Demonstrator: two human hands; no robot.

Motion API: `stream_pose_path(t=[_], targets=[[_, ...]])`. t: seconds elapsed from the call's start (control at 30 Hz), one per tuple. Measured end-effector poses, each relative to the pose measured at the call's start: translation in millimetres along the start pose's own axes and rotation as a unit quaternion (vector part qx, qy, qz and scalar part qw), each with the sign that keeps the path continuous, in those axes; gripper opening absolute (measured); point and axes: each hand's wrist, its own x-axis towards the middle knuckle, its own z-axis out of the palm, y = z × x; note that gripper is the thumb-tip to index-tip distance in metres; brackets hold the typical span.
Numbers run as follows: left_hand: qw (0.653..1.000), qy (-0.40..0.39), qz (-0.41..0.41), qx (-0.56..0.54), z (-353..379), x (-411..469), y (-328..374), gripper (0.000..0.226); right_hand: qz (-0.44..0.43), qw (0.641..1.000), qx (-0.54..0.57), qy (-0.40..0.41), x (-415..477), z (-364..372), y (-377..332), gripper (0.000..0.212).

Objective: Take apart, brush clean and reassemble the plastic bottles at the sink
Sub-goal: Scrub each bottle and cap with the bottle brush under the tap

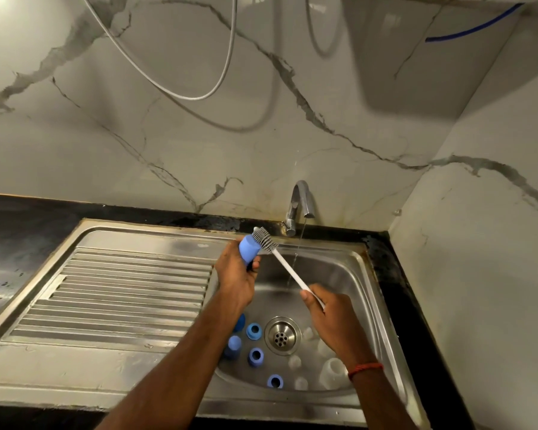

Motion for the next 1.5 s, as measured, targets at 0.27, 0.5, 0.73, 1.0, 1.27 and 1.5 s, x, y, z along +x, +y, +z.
stream_pose_path(t=[0.27,0.5,0.73,1.0,1.27,1.5], targets=[[0.99,-0.036,-0.071,-0.113,-5,8,8,0.077,-0.013,0.999,0.022,-0.022,-10,4,5,0.029],[0.992,-0.064,-0.039,0.097,-1,-8,-15,0.073,-0.015,1.0,0.006,-0.007,-1,12,-21,0.023],[0.992,-0.001,-0.008,0.126,-8,8,4,0.066,-0.044,0.998,-0.01,-0.043,-9,-1,-2,0.027],[0.979,0.006,0.066,0.194,3,3,15,0.066,-0.057,0.997,-0.042,-0.034,0,-3,-15,0.026],[0.962,-0.026,0.092,0.258,4,-2,4,0.069,-0.032,0.997,-0.071,0.011,13,-7,-22,0.025],[0.968,-0.023,0.066,0.241,-3,-1,11,0.061,-0.025,0.997,-0.064,-0.031,2,-7,-16,0.025]])
